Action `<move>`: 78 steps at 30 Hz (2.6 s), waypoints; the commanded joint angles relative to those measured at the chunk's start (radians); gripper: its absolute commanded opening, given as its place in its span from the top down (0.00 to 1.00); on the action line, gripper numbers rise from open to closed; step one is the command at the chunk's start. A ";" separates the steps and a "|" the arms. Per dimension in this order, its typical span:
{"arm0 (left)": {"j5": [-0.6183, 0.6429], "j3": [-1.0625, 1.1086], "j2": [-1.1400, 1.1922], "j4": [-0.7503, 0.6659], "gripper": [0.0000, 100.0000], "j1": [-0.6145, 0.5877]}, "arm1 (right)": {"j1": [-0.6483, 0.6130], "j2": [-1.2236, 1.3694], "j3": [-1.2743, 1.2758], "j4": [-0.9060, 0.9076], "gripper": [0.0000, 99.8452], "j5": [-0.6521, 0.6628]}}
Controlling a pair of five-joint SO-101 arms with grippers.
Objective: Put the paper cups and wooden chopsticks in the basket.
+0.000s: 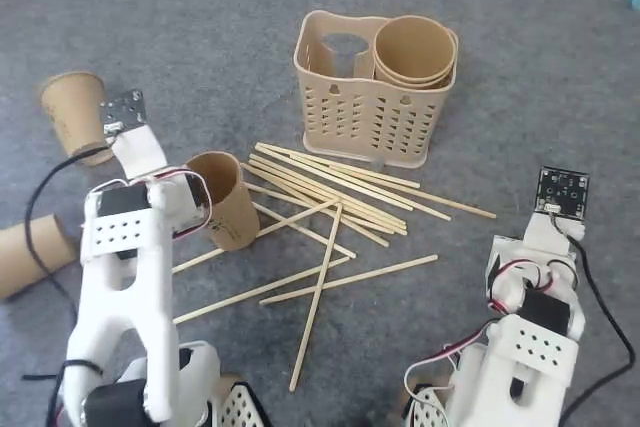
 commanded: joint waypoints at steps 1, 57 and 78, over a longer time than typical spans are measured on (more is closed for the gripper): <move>0.014 -0.056 -0.114 0.040 0.99 0.029 | 0.013 -0.022 -0.005 -0.028 0.78 0.012; 0.305 -2.058 0.964 0.298 0.99 0.660 | -0.027 -0.025 0.046 -0.127 0.78 0.038; 0.262 -2.529 1.106 0.677 0.98 0.680 | -0.028 -0.027 0.046 -0.122 0.78 0.038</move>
